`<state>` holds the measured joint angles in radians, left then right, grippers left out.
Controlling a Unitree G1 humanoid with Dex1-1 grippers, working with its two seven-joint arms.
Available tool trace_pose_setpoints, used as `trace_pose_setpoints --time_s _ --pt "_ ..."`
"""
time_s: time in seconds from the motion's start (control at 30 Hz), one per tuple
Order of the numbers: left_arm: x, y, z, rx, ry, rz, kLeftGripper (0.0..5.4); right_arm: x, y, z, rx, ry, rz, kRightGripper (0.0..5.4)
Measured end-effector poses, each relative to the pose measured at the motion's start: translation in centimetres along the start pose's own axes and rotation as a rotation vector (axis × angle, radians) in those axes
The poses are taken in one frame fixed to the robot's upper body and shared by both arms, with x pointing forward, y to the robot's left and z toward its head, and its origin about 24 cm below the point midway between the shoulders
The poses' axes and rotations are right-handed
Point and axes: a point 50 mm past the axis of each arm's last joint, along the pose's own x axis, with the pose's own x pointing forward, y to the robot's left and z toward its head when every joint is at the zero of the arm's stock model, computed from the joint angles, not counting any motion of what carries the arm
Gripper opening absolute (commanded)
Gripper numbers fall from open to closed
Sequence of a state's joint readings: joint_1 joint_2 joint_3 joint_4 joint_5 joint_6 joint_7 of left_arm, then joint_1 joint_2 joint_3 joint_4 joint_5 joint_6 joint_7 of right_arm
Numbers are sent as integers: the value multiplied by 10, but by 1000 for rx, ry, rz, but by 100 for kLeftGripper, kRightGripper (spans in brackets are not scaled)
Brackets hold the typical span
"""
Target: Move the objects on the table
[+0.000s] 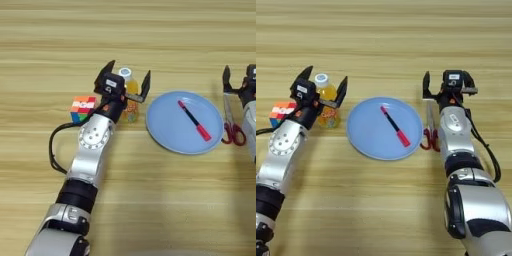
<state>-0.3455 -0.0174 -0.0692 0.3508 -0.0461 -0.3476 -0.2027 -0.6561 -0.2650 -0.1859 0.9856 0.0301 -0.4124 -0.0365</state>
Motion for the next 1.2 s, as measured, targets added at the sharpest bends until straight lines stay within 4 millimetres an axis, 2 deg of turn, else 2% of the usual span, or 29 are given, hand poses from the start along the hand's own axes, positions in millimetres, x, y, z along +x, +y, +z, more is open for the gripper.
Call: trace_pose_setpoints --time_s 0.43,0.57,0.67,0.8,1.03,1.2 --pt "4 5 33 -38 -162 -32 537 0 0 -1 -1 4 1 540" --pt "3 31 35 -2 -163 89 537 0 0 -1 -2 1 2 540" --pt "0 66 37 55 -150 240 537 0 1 0 -8 -10 11 540" --pt "-5 93 30 87 -109 381 537 0 4 5 -10 -47 34 540" --pt "-12 123 22 143 -55 525 537 -3 18 22 -27 -152 168 540" --pt "-15 130 10 149 -1 573 537 -12 31 29 -4 -167 330 540"
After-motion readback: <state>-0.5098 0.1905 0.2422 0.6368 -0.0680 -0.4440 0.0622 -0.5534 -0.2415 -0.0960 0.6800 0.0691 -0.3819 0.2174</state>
